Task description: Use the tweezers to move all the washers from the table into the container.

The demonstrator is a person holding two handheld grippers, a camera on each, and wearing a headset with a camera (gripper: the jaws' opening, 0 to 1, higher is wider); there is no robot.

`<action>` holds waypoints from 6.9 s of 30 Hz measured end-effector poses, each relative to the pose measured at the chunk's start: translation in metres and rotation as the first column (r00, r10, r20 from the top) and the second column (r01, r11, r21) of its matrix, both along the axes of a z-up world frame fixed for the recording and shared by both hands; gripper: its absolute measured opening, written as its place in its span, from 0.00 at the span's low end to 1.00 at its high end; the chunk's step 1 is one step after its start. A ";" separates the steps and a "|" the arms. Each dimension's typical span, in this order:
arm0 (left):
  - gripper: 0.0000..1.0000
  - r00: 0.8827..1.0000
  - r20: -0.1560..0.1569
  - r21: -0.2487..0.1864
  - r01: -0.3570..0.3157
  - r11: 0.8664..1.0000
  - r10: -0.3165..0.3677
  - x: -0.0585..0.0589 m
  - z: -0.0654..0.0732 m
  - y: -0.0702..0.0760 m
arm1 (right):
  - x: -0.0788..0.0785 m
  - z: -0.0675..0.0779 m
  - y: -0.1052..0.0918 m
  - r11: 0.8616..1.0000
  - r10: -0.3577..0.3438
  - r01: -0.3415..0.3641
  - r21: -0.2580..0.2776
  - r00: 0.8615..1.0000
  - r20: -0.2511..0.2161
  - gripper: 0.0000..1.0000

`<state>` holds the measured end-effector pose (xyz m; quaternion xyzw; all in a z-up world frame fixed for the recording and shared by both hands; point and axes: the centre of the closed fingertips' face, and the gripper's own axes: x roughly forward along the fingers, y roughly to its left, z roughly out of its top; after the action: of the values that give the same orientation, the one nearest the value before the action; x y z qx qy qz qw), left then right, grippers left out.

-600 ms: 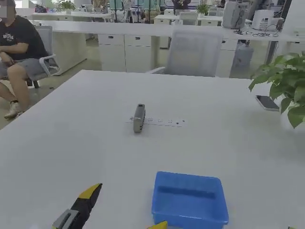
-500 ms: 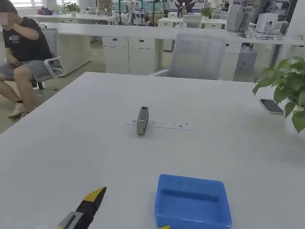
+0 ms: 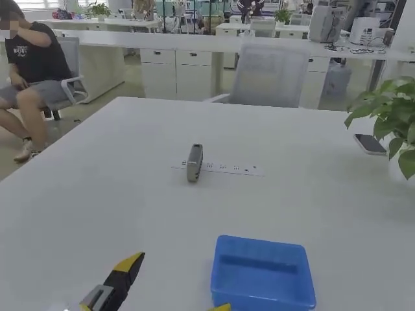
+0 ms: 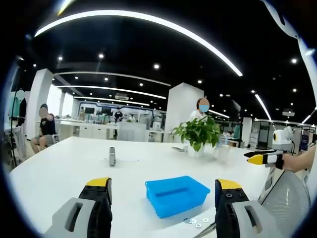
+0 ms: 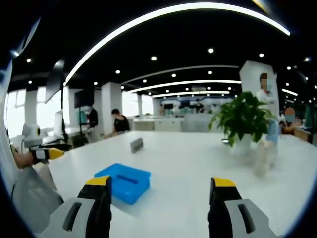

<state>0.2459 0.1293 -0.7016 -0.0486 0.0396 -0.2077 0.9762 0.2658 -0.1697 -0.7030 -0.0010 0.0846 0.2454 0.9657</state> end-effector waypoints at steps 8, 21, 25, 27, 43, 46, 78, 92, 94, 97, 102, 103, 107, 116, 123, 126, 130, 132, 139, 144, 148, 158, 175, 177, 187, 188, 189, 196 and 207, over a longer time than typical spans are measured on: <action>0.87 1.000 -0.009 0.008 0.003 1.000 -0.003 0.000 -0.002 -0.001 | 0.001 0.000 -0.002 1.000 -0.003 0.003 0.001 1.000 0.004 0.79; 0.85 1.000 -0.003 -0.016 0.016 1.000 -0.016 -0.002 0.002 -0.003 | 0.000 0.000 -0.002 1.000 -0.001 0.001 0.015 1.000 0.005 0.78; 0.84 0.999 -0.044 0.019 0.023 1.000 -0.022 -0.001 -0.006 -0.005 | -0.002 0.002 0.001 0.999 0.014 -0.015 0.029 1.000 0.006 0.78; 0.82 0.998 -0.059 0.031 0.029 0.999 -0.027 -0.002 -0.010 -0.005 | -0.003 0.003 0.002 0.999 0.021 -0.021 0.034 1.000 0.007 0.77; 0.73 0.984 -0.176 0.139 0.029 0.990 -0.004 -0.005 -0.033 -0.003 | -0.008 -0.016 -0.003 0.996 0.037 -0.042 -0.084 0.997 -0.065 0.75; 0.72 0.980 -0.198 0.155 0.048 0.987 -0.017 -0.006 -0.038 -0.006 | -0.006 -0.018 -0.012 0.996 -0.004 -0.003 -0.090 0.997 -0.077 0.74; 0.39 0.764 -0.513 0.089 0.501 0.861 -0.392 -0.028 -0.098 -0.033 | -0.043 -0.072 0.086 0.838 0.406 -0.503 -0.211 0.834 -0.373 0.14; 0.29 0.600 -0.623 0.205 0.745 0.635 -0.503 -0.038 -0.136 -0.065 | -0.061 -0.128 0.134 0.634 0.527 -0.725 -0.270 0.660 -0.535 0.16; 0.25 0.591 -0.634 0.250 0.767 0.591 -0.499 -0.038 -0.143 -0.065 | -0.062 -0.134 0.137 0.602 0.532 -0.743 -0.292 0.646 -0.547 0.16; 0.20 0.578 -0.642 0.267 0.785 0.559 -0.504 -0.039 -0.147 -0.068 | -0.063 -0.140 0.142 0.566 0.541 -0.766 -0.305 0.624 -0.563 0.16; 0.11 0.562 -0.653 0.331 0.815 0.475 -0.507 -0.039 -0.152 -0.070 | -0.061 -0.148 0.147 0.509 0.546 -0.792 -0.339 0.601 -0.584 0.16; 0.09 0.558 -0.655 0.339 0.819 0.462 -0.509 -0.040 -0.153 -0.071 | -0.060 -0.148 0.149 0.501 0.549 -0.795 -0.342 0.598 -0.584 0.16; 0.03 0.559 -0.657 0.390 0.826 0.406 -0.506 -0.038 -0.155 -0.070 | -0.057 -0.152 0.150 0.471 0.550 -0.807 -0.356 0.584 -0.597 0.15; 0.00 0.545 -0.658 0.436 0.838 0.328 -0.519 -0.037 -0.154 -0.071 | -0.056 -0.159 0.150 0.417 0.561 -0.826 -0.379 0.562 -0.608 0.15; 0.00 0.536 -0.655 0.466 0.841 0.273 -0.533 -0.039 -0.143 -0.069 | -0.059 -0.160 0.152 0.393 0.573 -0.831 -0.393 0.556 -0.603 0.14; 0.00 0.521 -0.648 0.469 0.848 0.248 -0.556 -0.043 -0.133 -0.070 | -0.059 -0.160 0.154 0.400 0.578 -0.827 -0.396 0.563 -0.591 0.13; 0.00 0.516 -0.642 0.482 0.847 0.224 -0.567 -0.047 -0.119 -0.071 | -0.059 -0.158 0.157 0.408 0.588 -0.825 -0.392 0.566 -0.578 0.13; 0.00 0.513 -0.640 0.485 0.847 0.216 -0.572 -0.049 -0.110 -0.072 | -0.060 -0.154 0.160 0.404 0.595 -0.824 -0.398 0.567 -0.570 0.12; 0.00 0.499 -0.618 0.453 0.858 0.243 -0.608 -0.054 -0.082 -0.081 | -0.063 -0.146 0.170 0.418 0.626 -0.820 -0.392 0.572 -0.530 0.09; 0.00 0.493 -0.608 0.463 0.857 0.227 -0.622 -0.057 -0.073 -0.088 | -0.069 -0.145 0.178 0.421 0.641 -0.821 -0.386 0.570 -0.514 0.07; 0.00 0.491 -0.604 0.478 0.854 0.207 -0.629 -0.059 -0.067 -0.094 | -0.068 -0.143 0.179 0.430 0.644 -0.821 -0.376 0.571 -0.509 0.07; 0.00 0.483 -0.604 0.479 0.856 0.196 -0.634 -0.051 -0.058 -0.098 | -0.060 -0.139 0.187 0.472 0.648 -0.805 -0.359 0.594 -0.477 0.06; 0.00 0.480 -0.630 0.495 0.854 0.161 -0.610 -0.033 -0.048 -0.096 | -0.040 -0.134 0.208 0.538 0.657 -0.785 -0.308 0.619 -0.431 0.07; 0.00 0.478 -0.634 0.499 0.854 0.150 -0.608 -0.033 -0.048 -0.097 | -0.040 -0.133 0.209 0.540 0.657 -0.784 -0.305 0.619 -0.430 0.07; 0.00 0.465 -0.639 0.492 0.859 0.139 -0.613 -0.026 -0.040 -0.103 | -0.035 -0.129 0.210 0.560 0.657 -0.777 -0.288 0.628 -0.417 0.06; 0.00 0.463 -0.640 0.491 0.860 0.138 -0.613 -0.026 -0.040 -0.103 | -0.035 -0.129 0.210 0.562 0.657 -0.777 -0.284 0.627 -0.418 0.06; 0.00 0.461 -0.643 0.489 0.862 0.136 -0.612 -0.026 -0.042 -0.103 | -0.035 -0.131 0.211 0.564 0.656 -0.779 -0.273 0.624 -0.424 0.07; 0.00 0.450 -0.654 0.477 0.869 0.131 -0.608 -0.025 -0.042 -0.105 | -0.035 -0.133 0.212 0.563 0.655 -0.785 -0.259 0.614 -0.440 0.07; 0.00 0.456 -0.618 0.416 0.881 0.226 -0.640 -0.014 -0.043 -0.118 | -0.029 -0.108 0.209 0.612 0.620 -0.762 -0.214 0.630 -0.468 0.04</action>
<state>0.2322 0.0114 -0.7450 0.3155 0.2889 -0.6210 0.6568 0.2367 0.0398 -0.8109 -0.1843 0.2936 0.5782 0.7386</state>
